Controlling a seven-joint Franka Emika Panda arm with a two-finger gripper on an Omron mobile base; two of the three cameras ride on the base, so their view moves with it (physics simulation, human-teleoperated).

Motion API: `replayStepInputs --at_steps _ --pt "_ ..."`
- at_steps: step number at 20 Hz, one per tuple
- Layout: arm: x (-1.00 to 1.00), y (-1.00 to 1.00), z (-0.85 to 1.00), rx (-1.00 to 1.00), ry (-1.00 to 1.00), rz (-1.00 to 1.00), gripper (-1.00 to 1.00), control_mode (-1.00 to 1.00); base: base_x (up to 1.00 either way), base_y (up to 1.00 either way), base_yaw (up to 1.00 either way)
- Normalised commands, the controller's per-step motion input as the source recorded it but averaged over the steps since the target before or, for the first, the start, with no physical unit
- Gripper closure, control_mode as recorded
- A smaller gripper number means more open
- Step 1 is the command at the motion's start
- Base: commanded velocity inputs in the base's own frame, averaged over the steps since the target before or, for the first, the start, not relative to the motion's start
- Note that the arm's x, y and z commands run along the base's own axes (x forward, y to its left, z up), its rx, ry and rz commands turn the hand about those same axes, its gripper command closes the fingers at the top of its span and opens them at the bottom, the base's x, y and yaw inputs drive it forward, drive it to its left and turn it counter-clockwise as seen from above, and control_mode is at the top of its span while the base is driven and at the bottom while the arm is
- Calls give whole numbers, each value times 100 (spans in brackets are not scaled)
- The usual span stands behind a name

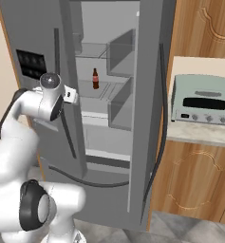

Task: Open the fridge, grab two sodas, and place both sodas inside the bowl with ice on the dining counter.

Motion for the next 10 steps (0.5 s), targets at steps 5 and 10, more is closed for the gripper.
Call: replayStepInputs --at_steps 5,10 --pt "-97 67 0 0 0 19 100 -100 0 0 0" --pt "-89 90 0 0 7 14 -100 -100 0 0 0"
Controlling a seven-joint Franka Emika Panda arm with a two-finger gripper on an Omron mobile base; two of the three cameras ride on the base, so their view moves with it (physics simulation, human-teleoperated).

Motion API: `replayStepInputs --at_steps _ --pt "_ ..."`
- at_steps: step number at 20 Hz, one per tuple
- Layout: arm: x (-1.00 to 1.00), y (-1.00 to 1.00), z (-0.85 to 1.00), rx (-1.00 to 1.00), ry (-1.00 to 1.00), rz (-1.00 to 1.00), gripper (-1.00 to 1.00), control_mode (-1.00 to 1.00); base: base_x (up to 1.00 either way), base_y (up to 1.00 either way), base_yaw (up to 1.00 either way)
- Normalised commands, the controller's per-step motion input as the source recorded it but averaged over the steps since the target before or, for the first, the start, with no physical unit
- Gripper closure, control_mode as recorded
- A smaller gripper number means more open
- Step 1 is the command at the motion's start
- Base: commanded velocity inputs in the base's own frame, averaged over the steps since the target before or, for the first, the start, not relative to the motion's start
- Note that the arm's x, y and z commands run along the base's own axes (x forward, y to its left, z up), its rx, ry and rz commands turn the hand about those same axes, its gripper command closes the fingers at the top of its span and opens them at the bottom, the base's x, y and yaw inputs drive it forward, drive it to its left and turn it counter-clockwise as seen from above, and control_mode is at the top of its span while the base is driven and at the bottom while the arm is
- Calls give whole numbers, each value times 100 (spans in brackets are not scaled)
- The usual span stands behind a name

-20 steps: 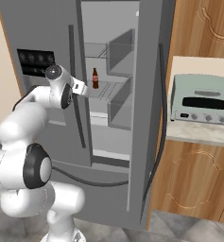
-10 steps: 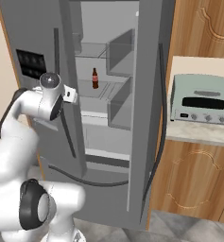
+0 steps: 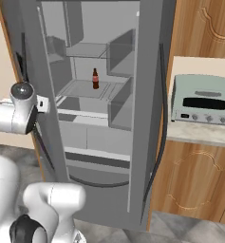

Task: Open the fridge, grab two sodas, and place both sodas inside the bowl with ice on the dining counter.

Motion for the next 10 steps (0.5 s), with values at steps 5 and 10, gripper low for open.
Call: replayStepInputs --at_steps 5,10 --pt "-96 71 0 1 10 11 -100 -100 0 0 0" --pt "-100 -19 15 7 2 1 -100 -100 0 0 0"
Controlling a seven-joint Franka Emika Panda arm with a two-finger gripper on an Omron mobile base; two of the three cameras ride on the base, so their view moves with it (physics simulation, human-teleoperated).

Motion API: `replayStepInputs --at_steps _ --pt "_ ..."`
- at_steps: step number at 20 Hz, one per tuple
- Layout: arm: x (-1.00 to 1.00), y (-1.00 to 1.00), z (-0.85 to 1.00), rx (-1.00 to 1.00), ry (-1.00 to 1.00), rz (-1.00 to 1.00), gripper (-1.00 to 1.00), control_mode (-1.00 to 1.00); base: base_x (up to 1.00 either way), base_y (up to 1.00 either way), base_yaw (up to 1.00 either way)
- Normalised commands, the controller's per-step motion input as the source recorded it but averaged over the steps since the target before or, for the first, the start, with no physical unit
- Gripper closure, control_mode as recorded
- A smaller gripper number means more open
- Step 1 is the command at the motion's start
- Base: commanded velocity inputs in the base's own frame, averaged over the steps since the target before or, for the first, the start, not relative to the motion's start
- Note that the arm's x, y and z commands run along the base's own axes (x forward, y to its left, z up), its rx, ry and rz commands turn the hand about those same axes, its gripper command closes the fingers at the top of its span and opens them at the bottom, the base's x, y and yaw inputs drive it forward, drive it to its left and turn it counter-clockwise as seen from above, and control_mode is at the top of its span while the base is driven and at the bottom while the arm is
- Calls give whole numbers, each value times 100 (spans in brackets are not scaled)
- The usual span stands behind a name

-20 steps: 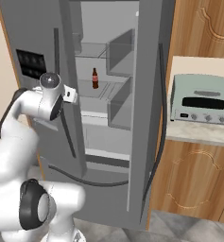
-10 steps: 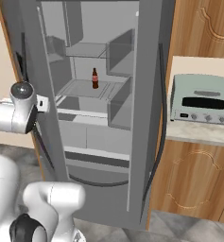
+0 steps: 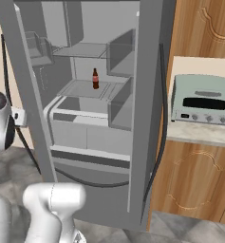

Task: Open the fridge, grab two sodas, and place both sodas inside the bowl with ice on the dining counter.

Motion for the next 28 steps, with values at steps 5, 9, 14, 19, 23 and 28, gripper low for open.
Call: replayStepInputs --at_steps 5,9,14,19,23,28 --pt "-73 -97 35 15 4 -3 -100 -100 0 0 0" --pt "-7 -96 21 17 18 -6 -100 -100 0 0 0" --pt "26 -64 3 17 27 -13 -100 -100 0 0 0" --pt "57 -13 0 16 23 -19 -100 -100 0 0 0" --pt "62 0 0 14 14 -20 -100 -100 0 0 0" --pt "64 0 -6 10 9 -20 -100 -100 0 0 0"
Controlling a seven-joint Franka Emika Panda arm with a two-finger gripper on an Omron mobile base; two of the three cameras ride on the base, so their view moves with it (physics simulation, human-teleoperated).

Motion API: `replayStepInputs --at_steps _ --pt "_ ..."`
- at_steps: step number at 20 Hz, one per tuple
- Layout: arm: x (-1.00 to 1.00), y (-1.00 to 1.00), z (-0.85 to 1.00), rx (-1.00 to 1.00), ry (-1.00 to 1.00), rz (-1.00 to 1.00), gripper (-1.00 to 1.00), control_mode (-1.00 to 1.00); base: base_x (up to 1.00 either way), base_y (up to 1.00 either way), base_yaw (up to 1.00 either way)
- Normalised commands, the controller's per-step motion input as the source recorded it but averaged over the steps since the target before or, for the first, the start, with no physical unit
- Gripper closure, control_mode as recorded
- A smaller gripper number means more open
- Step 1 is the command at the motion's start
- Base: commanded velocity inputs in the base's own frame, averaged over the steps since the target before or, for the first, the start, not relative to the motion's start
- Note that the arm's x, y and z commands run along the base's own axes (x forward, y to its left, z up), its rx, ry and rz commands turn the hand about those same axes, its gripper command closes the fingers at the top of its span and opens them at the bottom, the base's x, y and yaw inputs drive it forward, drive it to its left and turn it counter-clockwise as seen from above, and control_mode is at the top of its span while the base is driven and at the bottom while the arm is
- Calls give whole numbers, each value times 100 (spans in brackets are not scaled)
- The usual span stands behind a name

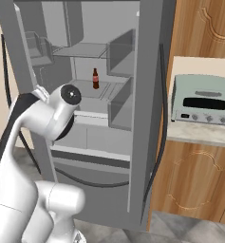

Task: Open the fridge, grab two sodas, and place both sodas inside the bowl with ice on the dining counter.

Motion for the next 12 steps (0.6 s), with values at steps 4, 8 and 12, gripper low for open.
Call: replayStepInputs --at_steps 4,8,12 --pt "55 5 -15 7 4 -17 -100 -100 0 0 0" --pt "32 20 -17 5 0 -10 -100 -100 0 0 0" --pt "18 47 -19 5 0 -2 -100 -100 0 0 0"
